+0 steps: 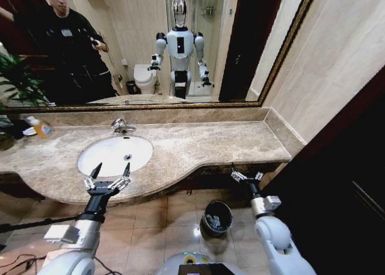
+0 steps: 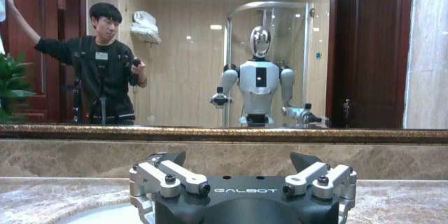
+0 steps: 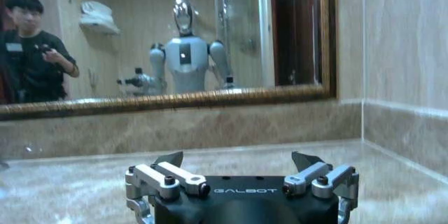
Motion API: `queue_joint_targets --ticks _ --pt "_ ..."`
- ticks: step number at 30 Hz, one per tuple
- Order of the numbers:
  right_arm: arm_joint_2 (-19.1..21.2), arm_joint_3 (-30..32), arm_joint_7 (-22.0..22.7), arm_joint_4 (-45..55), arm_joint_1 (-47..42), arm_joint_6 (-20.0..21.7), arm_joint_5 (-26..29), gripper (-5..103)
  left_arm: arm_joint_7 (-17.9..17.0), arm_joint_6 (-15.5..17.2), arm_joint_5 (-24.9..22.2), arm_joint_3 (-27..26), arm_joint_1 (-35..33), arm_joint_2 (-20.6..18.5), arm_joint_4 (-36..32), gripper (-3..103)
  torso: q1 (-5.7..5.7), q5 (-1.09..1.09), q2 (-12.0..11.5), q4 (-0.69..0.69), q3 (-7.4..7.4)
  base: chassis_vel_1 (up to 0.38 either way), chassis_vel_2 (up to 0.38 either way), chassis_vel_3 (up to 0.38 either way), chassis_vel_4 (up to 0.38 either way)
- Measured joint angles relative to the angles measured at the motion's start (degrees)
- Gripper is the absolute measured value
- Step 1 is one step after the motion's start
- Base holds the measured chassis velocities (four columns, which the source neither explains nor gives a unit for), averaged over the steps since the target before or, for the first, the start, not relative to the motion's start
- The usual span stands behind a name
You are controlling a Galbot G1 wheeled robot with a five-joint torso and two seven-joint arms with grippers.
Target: Pick up the trash from the sink and place it in the trash bin.
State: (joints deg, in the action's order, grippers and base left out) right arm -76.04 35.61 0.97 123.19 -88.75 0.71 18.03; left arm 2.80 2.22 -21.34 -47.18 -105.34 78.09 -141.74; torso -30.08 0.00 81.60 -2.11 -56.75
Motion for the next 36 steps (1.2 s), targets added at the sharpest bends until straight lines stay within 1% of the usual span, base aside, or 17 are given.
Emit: queue_joint_targets --ticks 3,7,11,14,20,36 --pt "1.12 1.66 0.11 3.96 -2.9 0.58 1.97 100 0.0 0.0 0.0 0.0 0.0 0.0 0.0 100 0.0 0.0 0.01 0.0 0.0 0.0 0.0 0.0 0.0" --pt "2.32 2.1 1.33 7.14 -6.78 -0.17 3.72 100 0.0 0.0 0.0 0.0 0.0 0.0 0.0 100 0.0 0.0 0.01 0.0 0.0 0.0 0.0 0.0 0.0" --pt "2.44 2.43 1.68 9.07 -8.31 -0.51 4.43 100 0.0 0.0 0.0 0.0 0.0 0.0 0.0 100 0.0 0.0 0.01 0.0 0.0 0.0 0.0 0.0 0.0" --pt "2.38 2.41 1.66 9.92 -8.6 -0.44 4.49 100 0.0 0.0 0.0 0.0 0.0 0.0 0.0 100 0.0 0.0 0.01 0.0 0.0 0.0 0.0 0.0 0.0" --pt "2.25 2.16 0.26 10.62 -8.73 0.55 3.72 100 0.0 0.0 0.0 0.0 0.0 0.0 0.0 100 0.0 0.0 0.01 0.0 0.0 0.0 0.0 0.0 0.0" --pt "2.18 2.08 0.13 10.41 -8.59 0.61 3.55 100 0.0 0.0 0.0 0.0 0.0 0.0 0.0 100 0.0 0.0 -0.01 0.0 0.0 0.0 0.0 0.0 0.0"
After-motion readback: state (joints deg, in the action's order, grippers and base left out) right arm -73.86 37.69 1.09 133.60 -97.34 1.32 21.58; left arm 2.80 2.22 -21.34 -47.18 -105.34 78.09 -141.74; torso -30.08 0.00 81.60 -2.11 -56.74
